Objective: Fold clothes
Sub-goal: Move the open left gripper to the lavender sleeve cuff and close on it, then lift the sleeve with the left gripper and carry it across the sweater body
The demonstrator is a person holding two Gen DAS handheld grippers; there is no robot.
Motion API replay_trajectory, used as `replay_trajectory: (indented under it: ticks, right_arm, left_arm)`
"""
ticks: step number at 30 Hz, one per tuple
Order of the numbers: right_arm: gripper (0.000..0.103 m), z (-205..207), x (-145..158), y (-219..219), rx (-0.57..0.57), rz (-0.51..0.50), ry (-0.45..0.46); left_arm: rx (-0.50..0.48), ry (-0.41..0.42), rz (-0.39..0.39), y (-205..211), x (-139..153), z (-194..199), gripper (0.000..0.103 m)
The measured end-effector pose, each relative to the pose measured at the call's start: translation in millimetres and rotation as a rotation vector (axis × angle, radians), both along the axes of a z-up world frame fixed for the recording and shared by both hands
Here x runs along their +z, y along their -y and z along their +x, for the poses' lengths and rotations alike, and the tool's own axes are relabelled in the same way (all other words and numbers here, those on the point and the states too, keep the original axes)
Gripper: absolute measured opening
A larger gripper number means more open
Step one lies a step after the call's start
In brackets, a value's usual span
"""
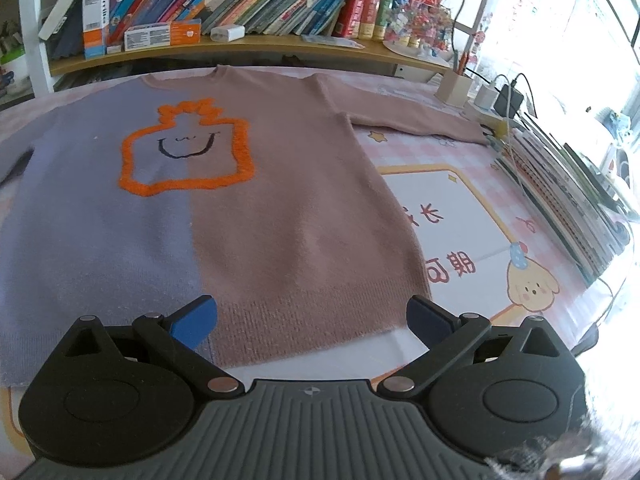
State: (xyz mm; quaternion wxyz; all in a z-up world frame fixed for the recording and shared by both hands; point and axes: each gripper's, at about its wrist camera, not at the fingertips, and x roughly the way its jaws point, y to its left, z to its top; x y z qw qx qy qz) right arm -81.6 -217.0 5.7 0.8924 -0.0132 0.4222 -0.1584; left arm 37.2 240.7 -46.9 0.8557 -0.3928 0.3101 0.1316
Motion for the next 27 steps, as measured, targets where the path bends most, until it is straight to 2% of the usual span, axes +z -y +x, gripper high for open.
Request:
replay_trajectory:
  ticks: [2, 4, 7, 9, 12, 18, 27]
  right_arm:
    - [0.102, 0, 0, 2, -0.008, 0.003, 0.000]
    - [0.102, -1, -1, 3, -0.013, 0.006, -0.002]
    - [0.102, 1, -1, -1, 0.003, 0.006, -0.003]
    - [0.102, 3, -2, -3, 0.015, 0.006, -0.007]
    - [0.102, 5, -2, -5, 0.027, 0.003, -0.007]
    - [0.102, 5, -2, 0, 0.027, 0.009, -0.007]
    - [0.102, 6, -5, 14, 0.080, 0.044, -0.003]
  left_arm:
    - [0.035, 0.000, 0.004, -7, 0, -5, 0.038]
    - [0.063, 0.002, -0.001, -13, -1, -9, 0.033]
    - [0.090, -0.014, -0.011, -19, -5, -10, 0.023]
    - [0.102, -0.027, -0.018, -22, -8, -8, 0.012]
    - [0.119, -0.027, -0.026, -24, -11, -7, 0.003]
    - [0.134, -0.026, 0.009, -18, -10, -5, 0.003]
    - [0.120, 0.042, 0.078, 4, 18, -8, 0.002]
